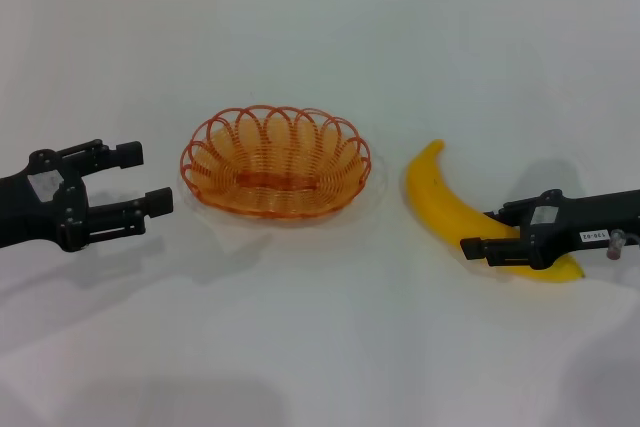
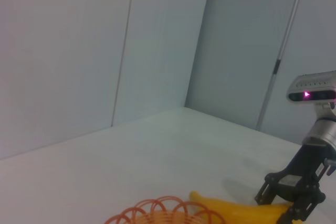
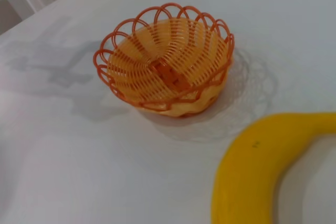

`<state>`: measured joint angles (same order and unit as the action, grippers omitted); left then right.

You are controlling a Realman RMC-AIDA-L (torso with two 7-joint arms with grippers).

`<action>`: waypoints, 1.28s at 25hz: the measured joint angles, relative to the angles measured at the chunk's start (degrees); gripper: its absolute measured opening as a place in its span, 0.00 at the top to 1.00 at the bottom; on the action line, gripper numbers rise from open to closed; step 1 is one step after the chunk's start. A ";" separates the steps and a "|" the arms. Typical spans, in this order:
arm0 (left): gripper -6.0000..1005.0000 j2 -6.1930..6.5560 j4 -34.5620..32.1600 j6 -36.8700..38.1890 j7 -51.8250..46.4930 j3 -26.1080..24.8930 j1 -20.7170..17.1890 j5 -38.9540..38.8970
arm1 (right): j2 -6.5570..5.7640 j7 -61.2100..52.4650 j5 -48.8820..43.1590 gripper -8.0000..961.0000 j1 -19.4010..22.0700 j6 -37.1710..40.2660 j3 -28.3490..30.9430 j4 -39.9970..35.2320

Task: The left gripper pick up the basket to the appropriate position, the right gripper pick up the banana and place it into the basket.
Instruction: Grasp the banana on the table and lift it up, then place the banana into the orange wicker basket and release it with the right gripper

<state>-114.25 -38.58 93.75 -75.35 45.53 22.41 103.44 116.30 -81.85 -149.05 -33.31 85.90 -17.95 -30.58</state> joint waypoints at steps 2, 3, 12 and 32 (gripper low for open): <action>0.24 0.02 0.00 0.02 -0.03 0.00 0.00 0.00 | 0.00 -0.02 0.12 0.33 0.00 0.10 0.15 -0.01; 0.25 0.07 0.00 0.05 -0.04 0.00 0.00 0.01 | -0.01 -0.04 0.17 0.38 0.00 0.17 0.20 -0.03; 0.30 0.56 0.00 0.73 -0.57 0.00 -0.10 0.01 | -0.18 -0.16 2.54 0.48 -0.85 2.53 0.29 -1.32; 0.31 1.38 6.29 0.61 -0.83 -2.22 2.84 2.23 | 0.57 17.58 18.47 0.44 -17.44 5.06 -2.10 10.88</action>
<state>-112.87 -32.29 94.36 -76.18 43.31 25.25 105.67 116.87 -64.27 -130.59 -50.74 90.95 -20.06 -19.71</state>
